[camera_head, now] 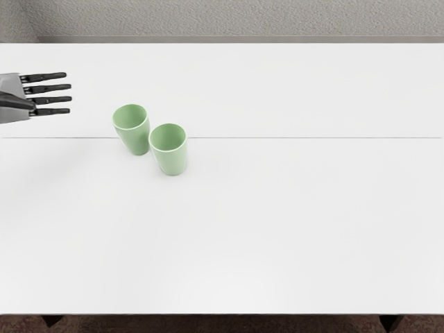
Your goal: Pick up cup and place in cup with left hand
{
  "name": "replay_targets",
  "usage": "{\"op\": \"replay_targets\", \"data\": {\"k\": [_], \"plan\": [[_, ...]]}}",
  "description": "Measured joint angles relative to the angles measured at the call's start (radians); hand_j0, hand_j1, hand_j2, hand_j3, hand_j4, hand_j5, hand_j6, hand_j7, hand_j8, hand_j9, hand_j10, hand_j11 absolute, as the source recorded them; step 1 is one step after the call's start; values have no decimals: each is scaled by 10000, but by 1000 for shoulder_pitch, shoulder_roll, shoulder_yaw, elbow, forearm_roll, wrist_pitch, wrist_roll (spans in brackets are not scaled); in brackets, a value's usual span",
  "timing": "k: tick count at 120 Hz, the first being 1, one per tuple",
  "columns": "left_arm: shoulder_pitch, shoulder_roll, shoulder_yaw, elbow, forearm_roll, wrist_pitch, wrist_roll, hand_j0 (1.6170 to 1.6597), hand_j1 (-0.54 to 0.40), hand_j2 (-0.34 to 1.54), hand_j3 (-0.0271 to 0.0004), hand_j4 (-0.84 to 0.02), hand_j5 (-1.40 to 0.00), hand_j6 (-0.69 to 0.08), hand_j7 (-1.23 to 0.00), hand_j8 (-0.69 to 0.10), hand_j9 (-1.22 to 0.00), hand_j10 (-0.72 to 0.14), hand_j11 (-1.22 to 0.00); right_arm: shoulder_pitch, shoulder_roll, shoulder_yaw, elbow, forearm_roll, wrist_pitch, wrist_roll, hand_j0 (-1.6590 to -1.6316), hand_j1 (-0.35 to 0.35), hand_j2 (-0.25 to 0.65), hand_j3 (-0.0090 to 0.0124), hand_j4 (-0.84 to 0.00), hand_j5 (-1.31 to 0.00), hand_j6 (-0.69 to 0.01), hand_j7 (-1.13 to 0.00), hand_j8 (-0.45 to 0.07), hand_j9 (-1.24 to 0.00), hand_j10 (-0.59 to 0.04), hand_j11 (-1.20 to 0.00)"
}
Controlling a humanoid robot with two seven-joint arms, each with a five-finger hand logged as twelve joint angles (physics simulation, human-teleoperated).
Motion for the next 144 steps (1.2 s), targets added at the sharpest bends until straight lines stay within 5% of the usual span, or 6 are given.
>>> {"op": "replay_targets", "data": {"k": [14,34,58,74,105,144], "plan": [[3,-8,2,11,5,0,0,16581,3481,-9,0,38,4,47,2,45,0,33,-1,1,0,0,0,0,0,0,-16581,-3161,-55,0,-276,-358,-277,-358,-276,-358,-275,-358],[-92,-58,7,-80,204,0,0,16581,3484,-7,0,40,5,50,3,47,1,35,0,-1,0,-1,-8,0,0,-1,-16581,-3160,-55,0,-276,-358,-276,-358,-275,-358,-275,-358],[-228,-83,1,-430,682,0,0,16581,3489,-5,0,10,1,14,1,14,1,11,1,-2,0,-2,-10,0,0,-1,-16581,-3160,-55,0,-276,-358,-276,-358,-276,-358,-275,-358],[-266,-232,0,-559,1031,1,0,16581,3490,-2,0,-3,0,-4,0,-2,0,-1,0,-2,0,-2,-10,0,0,-1,-16581,-3161,-55,0,-276,-358,-277,-358,-276,-358,-276,-358],[-246,-389,10,-593,1544,92,0,16581,3491,3,0,-15,-2,-21,-1,-19,-1,-12,0,-2,0,-2,-10,0,0,-1,-16581,-3161,-55,0,-276,-358,-277,-358,-277,-358,-276,-358],[-200,-452,180,-572,1652,359,0,16581,3491,13,0,-24,-4,-33,-2,-30,-1,-20,0,-2,0,-2,-10,0,0,-1,-16581,-3160,-55,0,-277,-358,-277,-358,-276,-358,-275,-358]]}}
